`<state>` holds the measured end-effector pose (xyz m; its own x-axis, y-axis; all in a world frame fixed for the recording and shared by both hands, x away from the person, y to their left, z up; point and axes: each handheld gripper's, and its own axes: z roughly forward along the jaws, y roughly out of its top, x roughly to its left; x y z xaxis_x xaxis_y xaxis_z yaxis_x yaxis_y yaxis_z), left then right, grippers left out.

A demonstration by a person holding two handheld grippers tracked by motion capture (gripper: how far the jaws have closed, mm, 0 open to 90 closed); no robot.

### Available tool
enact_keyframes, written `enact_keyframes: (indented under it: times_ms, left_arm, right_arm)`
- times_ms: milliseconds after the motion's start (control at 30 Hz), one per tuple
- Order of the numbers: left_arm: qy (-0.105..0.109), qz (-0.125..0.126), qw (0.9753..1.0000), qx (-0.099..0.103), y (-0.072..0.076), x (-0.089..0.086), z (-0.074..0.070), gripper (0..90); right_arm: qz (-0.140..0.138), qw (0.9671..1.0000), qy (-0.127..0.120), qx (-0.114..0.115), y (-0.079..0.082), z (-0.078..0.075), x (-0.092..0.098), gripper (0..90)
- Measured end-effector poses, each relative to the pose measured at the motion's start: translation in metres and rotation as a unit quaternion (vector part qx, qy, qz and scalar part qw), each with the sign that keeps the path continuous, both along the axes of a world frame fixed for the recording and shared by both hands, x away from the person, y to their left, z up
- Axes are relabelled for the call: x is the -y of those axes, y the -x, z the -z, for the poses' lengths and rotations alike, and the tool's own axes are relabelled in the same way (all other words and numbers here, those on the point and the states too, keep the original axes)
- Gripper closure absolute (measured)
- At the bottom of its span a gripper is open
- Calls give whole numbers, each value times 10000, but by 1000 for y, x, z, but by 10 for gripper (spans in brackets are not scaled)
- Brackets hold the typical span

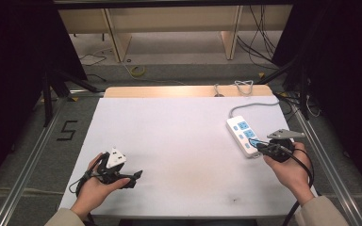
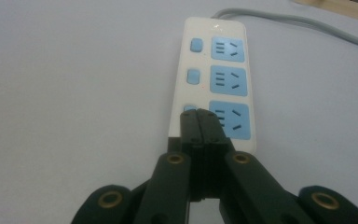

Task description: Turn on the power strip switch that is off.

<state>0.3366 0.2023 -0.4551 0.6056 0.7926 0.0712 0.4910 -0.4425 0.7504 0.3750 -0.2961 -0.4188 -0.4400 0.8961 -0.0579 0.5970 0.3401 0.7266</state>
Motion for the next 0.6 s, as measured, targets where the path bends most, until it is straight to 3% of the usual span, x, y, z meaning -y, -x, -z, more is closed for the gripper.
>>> enact_keyframes:
  times_ms: [600]
  left_arm:
    - [-10, 2, 10000, 4, 0, 0, 0, 143]
  right_arm:
    - [12, 10000, 13, -20, -5, 0, -2, 900]
